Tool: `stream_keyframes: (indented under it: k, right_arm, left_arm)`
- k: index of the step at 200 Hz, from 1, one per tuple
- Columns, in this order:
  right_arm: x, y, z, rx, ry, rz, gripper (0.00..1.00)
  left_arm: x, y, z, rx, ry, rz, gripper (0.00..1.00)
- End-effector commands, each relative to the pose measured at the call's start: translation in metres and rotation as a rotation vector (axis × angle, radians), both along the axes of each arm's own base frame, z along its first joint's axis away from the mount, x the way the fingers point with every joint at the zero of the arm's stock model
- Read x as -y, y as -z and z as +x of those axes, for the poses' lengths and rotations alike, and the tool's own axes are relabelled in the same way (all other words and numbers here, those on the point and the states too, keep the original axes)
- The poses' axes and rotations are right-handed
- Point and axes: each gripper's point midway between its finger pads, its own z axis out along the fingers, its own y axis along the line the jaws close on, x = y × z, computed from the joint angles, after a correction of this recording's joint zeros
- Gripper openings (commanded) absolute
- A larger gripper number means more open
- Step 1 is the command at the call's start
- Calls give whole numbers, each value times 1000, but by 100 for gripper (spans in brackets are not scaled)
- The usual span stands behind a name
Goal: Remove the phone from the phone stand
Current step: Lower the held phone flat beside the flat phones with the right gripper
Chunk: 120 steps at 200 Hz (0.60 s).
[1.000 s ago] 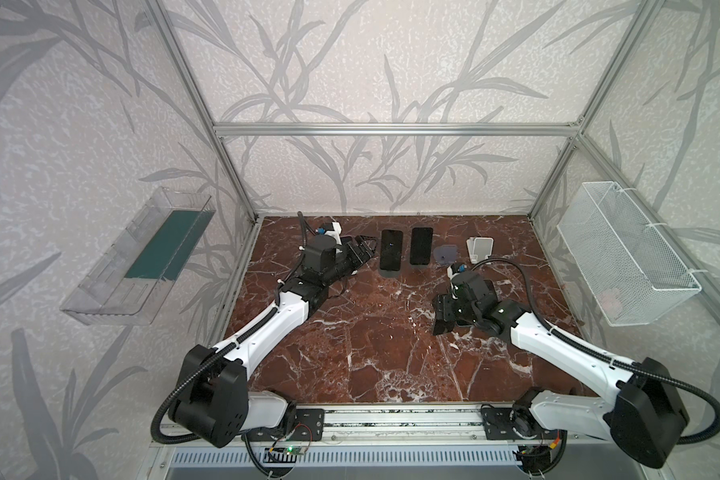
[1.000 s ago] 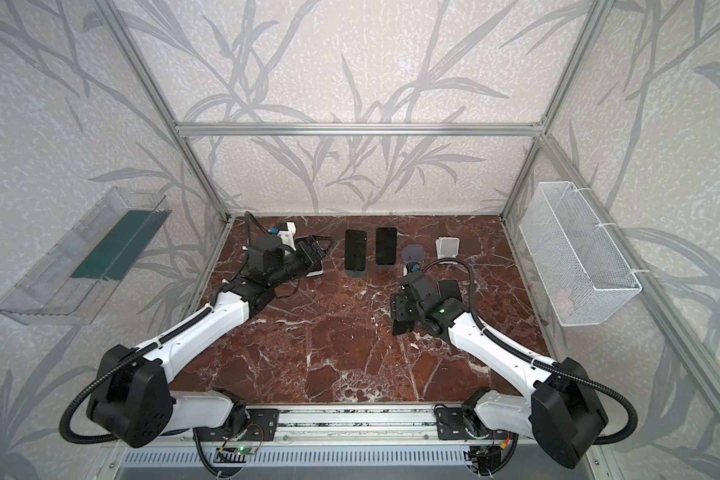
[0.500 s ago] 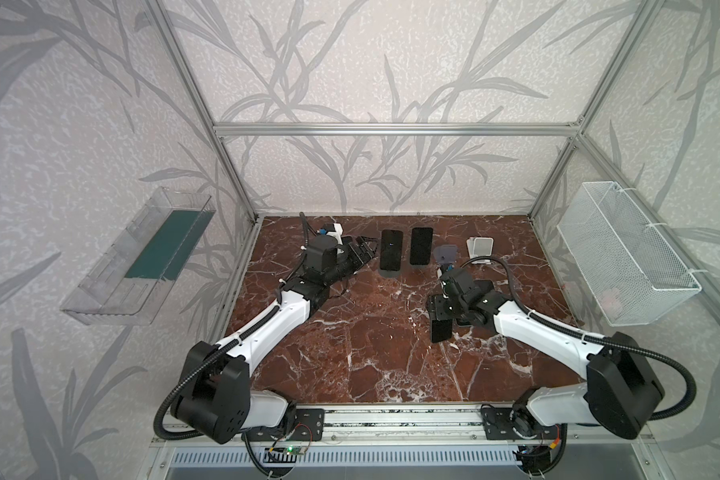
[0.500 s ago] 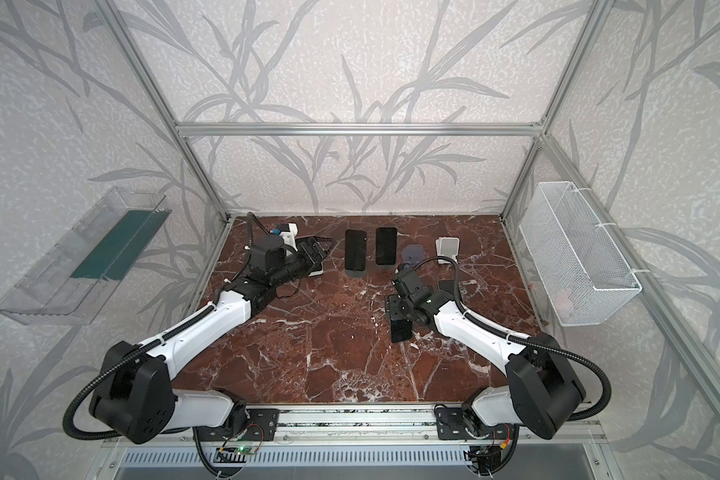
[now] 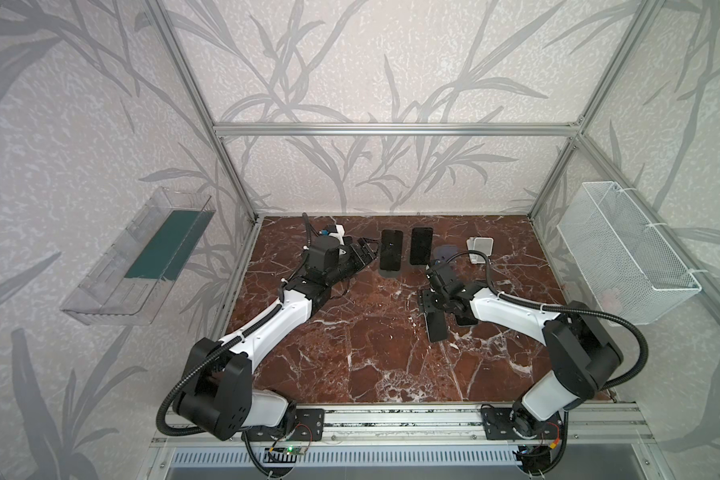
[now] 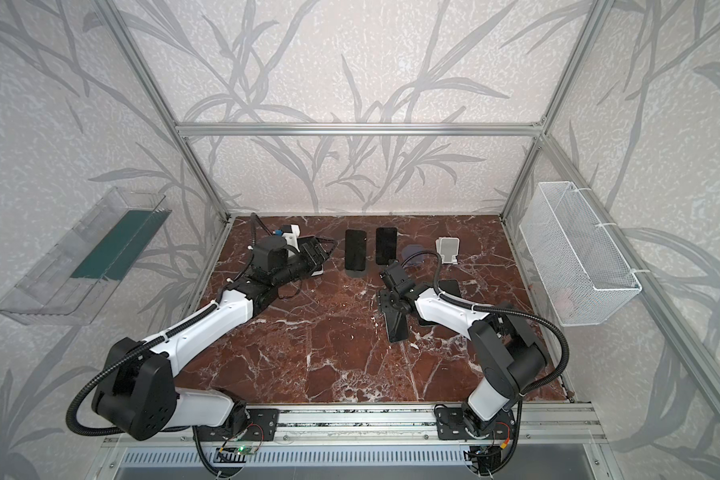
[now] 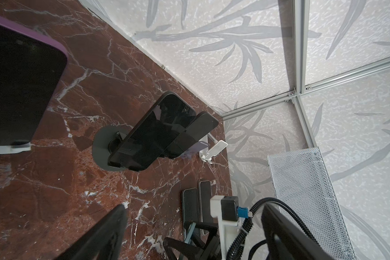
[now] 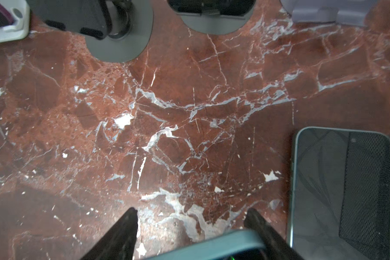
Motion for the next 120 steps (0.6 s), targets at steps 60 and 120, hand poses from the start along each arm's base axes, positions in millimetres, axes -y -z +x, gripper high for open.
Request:
stream_keyframes:
  k: [60,120]
  right_arm:
    - [6,18,34,81,155,-10,63]
    - [15,35,37,60,193,-82,65]
  left_arm:
    - [3,-1,0,6,17,2,94]
    - [3,4,2,-2,15,15,94]
